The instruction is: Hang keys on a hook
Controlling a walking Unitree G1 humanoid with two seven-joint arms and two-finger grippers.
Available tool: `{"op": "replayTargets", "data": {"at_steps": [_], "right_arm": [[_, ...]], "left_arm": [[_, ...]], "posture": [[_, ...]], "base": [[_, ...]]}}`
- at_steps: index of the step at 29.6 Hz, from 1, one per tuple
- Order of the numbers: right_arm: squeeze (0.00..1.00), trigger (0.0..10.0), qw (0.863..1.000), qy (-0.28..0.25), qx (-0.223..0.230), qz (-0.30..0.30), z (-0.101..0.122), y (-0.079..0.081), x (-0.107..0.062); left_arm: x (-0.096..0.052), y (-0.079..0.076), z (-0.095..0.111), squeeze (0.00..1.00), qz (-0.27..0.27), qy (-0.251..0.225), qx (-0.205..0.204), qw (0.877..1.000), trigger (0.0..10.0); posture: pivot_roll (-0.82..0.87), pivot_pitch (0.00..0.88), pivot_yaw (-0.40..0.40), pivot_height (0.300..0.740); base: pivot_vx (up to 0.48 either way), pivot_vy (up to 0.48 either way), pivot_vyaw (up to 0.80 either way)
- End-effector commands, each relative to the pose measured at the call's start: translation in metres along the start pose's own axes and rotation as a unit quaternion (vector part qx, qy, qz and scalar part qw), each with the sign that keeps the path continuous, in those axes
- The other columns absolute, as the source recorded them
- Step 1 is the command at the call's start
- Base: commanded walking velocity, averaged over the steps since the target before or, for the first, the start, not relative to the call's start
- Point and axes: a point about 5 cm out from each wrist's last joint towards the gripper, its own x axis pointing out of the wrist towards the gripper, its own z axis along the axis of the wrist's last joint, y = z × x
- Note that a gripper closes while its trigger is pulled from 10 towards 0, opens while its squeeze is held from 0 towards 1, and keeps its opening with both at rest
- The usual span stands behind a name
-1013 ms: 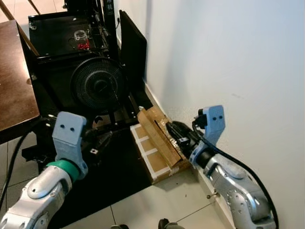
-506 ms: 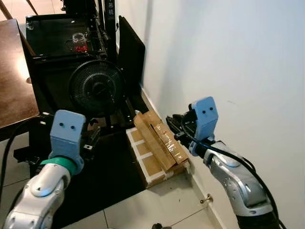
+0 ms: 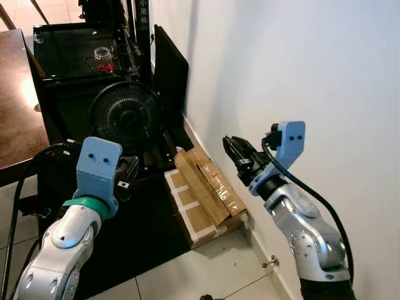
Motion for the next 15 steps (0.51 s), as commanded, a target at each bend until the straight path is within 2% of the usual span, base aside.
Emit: {"op": "replayTargets", "data": {"at_steps": [1, 8, 10, 12, 15], "right_arm": [[0.0, 10.0, 1.0, 0.001, 0.001, 0.004, -0.0038, -0.0004, -0.0004], [0.0, 10.0, 1.0, -0.003, 0.008, -0.005, -0.0045, -0.0029, -0.0021], [0.0, 10.0, 1.0, 0.0, -0.014, -0.009, -0.006, -0.002, -0.001], [0.0, 10.0, 1.0, 0.0, -0.014, -0.009, -0.006, -0.002, -0.001], [0.0, 10.0, 0.999, 0.002, -0.035, 0.004, -0.0067, 0.0007, 0.0003]], "left_arm": [[-0.0014, 0.0003, -0.0069, 0.0, -0.002, 0.013, -0.001, 1.0, 10.0], [-0.0007, 0.003, -0.0085, 0.0, 0.008, 0.018, -0.014, 1.0, 10.0], [0.0004, 0.0021, -0.0099, 0.0, 0.003, 0.017, -0.014, 1.0, 10.0], [0.0004, 0.0021, -0.0099, 0.0, 0.003, 0.017, -0.014, 1.0, 10.0], [0.0011, 0.0011, -0.0109, 0.0, 0.001, 0.016, -0.017, 1.0, 10.0]], "posture": [[-0.06, 0.076, 0.037, 0.74], [-0.05, 0.084, 0.04, 0.74], [-0.05, 0.088, 0.043, 0.74], [-0.05, 0.088, 0.043, 0.74], [-0.04, 0.091, 0.043, 0.74]], "base": [[0.0, 0.0, 0.0], [0.0, 0.0, 0.0], [0.0, 0.0, 0.0], [0.0, 0.0, 0.0], [0.0, 0.0, 0.8]]}}
